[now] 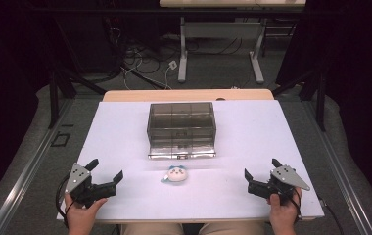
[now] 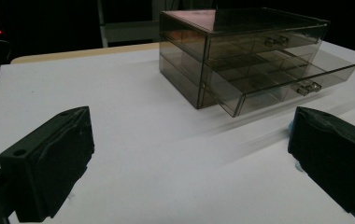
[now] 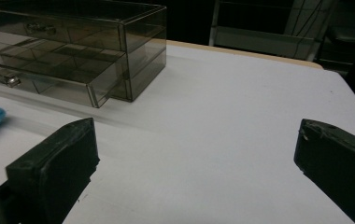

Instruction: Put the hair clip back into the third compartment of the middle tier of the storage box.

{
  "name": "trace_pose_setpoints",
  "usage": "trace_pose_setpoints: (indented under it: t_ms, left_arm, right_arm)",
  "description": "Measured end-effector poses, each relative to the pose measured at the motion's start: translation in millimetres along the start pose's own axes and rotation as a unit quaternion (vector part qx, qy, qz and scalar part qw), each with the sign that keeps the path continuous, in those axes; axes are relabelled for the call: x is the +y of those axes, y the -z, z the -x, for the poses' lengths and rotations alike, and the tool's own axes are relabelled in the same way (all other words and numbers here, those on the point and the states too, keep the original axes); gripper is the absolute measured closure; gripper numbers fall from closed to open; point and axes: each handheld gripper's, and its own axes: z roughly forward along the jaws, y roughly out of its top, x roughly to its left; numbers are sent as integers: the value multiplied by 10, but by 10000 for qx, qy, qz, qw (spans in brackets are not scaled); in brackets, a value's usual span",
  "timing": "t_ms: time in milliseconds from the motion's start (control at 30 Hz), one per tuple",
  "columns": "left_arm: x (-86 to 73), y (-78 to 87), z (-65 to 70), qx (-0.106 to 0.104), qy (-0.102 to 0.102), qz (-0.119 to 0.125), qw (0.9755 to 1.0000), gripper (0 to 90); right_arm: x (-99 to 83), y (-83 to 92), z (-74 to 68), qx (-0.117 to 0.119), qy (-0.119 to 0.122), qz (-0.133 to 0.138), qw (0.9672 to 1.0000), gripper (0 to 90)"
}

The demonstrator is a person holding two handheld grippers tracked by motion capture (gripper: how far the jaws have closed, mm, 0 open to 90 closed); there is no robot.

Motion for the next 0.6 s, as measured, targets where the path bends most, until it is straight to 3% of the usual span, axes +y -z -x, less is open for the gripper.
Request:
trace_pose_setpoints:
  t_ms: [133, 600]
  left_arm:
    - [-1, -21, 51, -109, -22, -11, 9999, 6]
    - [-4, -124, 164, -382, -91, -134, 9991, 22]
  right_arm:
    - [-34, -25, -22, 143, 4, -55, 9999, 0]
    - [-90, -52, -66, 227, 72, -91, 9997, 0]
